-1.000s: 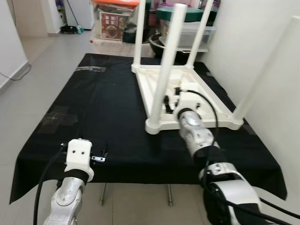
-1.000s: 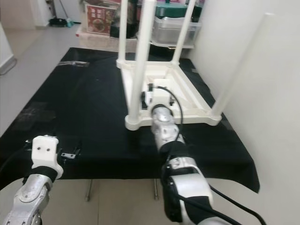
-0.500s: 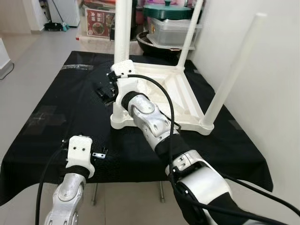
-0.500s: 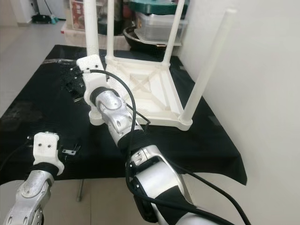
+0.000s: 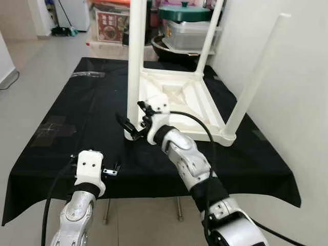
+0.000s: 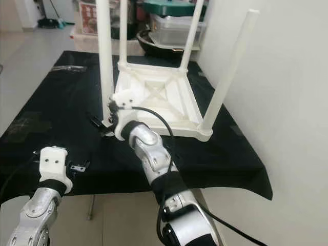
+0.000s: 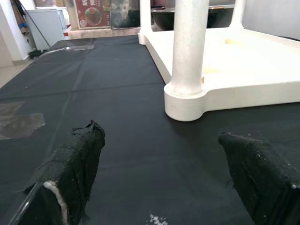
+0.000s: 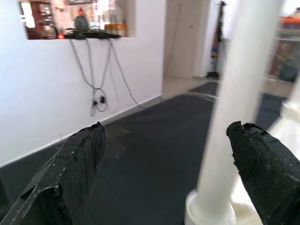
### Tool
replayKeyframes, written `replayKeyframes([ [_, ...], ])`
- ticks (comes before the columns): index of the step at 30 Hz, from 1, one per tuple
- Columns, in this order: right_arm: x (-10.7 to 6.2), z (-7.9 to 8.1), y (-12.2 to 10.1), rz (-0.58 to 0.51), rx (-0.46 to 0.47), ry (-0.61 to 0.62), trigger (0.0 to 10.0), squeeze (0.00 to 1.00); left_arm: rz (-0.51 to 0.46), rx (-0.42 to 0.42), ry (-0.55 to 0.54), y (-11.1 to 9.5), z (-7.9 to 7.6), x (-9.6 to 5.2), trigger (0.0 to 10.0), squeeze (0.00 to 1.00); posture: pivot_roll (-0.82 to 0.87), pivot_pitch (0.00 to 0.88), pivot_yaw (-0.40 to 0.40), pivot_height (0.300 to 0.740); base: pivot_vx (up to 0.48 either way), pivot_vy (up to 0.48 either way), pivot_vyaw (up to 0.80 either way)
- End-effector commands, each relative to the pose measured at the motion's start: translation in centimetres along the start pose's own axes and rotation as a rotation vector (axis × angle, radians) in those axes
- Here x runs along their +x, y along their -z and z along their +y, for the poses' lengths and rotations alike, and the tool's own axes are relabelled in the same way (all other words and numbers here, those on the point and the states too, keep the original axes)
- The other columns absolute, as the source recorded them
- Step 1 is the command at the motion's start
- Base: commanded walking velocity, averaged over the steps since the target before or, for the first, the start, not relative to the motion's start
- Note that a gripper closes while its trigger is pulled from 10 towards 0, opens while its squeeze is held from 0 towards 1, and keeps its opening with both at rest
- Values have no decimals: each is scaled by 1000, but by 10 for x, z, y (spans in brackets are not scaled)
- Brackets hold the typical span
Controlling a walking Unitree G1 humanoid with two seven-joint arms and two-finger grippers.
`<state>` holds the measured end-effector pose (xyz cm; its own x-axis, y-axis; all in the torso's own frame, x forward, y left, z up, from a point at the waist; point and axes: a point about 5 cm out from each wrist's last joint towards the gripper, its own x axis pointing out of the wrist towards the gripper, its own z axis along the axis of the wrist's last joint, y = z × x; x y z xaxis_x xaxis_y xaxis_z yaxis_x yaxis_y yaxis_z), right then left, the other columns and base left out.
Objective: Building children table
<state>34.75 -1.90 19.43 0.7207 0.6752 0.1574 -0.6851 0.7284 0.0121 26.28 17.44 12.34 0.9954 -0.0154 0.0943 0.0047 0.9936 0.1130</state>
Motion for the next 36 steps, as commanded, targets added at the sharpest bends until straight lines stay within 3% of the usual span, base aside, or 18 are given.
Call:
replayKeyframes([
  [1, -12, -19, 3, 3, -39, 117, 10000, 0, 6, 4, 13, 1, -1, 0, 10000, 0, 145, 0, -95, 740, 0, 0, 0],
  [2, -12, -19, 3, 3, -39, 117, 10000, 0, 6, 4, 13, 1, -1, 0, 10000, 0, 145, 0, -95, 740, 0, 0, 0],
  [4, -32, -52, -1, -21, -89, 365, 10000, 0, 9, 12, 22, 1, -1, -1, 10000, 0, 143, 0, -85, 740, 0, 0, 0],
  [6, -32, -52, -1, -21, -89, 365, 10000, 0, 9, 12, 22, 1, -1, -1, 10000, 0, 143, 0, -85, 740, 0, 0, 0],
  [8, -47, -69, -18, -98, -167, 503, 10000, 0, 9, 22, 32, 0, -2, -1, 10000, 0, 137, 0, -74, 740, 0, 0, 0],
  [9, -47, -69, -18, -98, -167, 503, 10000, 0, 9, 22, 32, 0, -2, -1, 10000, 0, 137, 0, -74, 740, 0, 0, 0],
  [11, -52, -74, -31, -151, -217, 547, 10000, 0, 9, 25, 37, 0, -2, -1, 10000, 0, 136, 0, -71, 740, 0, 0, 0],
  [13, -57, -84, -61, -258, -322, 635, 10000, 0, 6, 30, 53, -1, -5, 1, 10000, 0, 138, 0, -70, 740, 0, -120, 0],
  [15, -57, -87, -68, -281, -344, 655, 10000, 0, 4, 28, 59, -2, -6, 2, 10000, 0, 141, 0, -71, 740, 0, -311, 0],
  [21, -49, -80, -63, -247, -339, 607, 10000, 0, 2, 24, 61, -2, -7, 3, 10000, 0, 151, 0, -81, 740, 0, -463, 0],
  [22, -45, -70, -50, -203, -312, 560, 10000, 0, 1, 23, 59, -2, -6, 3, 10000, 0, 154, 0, -84, 740, 0, -480, 0],
  [24, -45, -70, -50, -203, -312, 560, 10000, 0, 1, 23, 59, -2, -6, 3, 10000, 0, 154, 0, -84, 740, 0, -480, 0],
  [26, -42, -55, -29, -122, -277, 490, 10000, 0, -1, 18, 55, -3, -6, 2, 10000, 0, 153, 0, -84, 740, 0, -476, 0],
  [28, -42, -53, -23, -103, -261, 480, 10000, 0, -2, 17, 54, -3, -6, 2, 10000, 0, 153, 0, -84, 740, 0, -472, 0],
  [34, -44, -52, -21, -96, -252, 465, 10000, 0, -9, 2, 51, -3, -5, 2, 10000, 0, 144, 0, -77, 740, 0, 0, 0],
  [36, -48, -47, -16, -81, -251, 407, 10000, 0, -17, -14, 46, -5, -5, 3, 10000, 0, 141, 0, -76, 740, 0, 0, 0],
])
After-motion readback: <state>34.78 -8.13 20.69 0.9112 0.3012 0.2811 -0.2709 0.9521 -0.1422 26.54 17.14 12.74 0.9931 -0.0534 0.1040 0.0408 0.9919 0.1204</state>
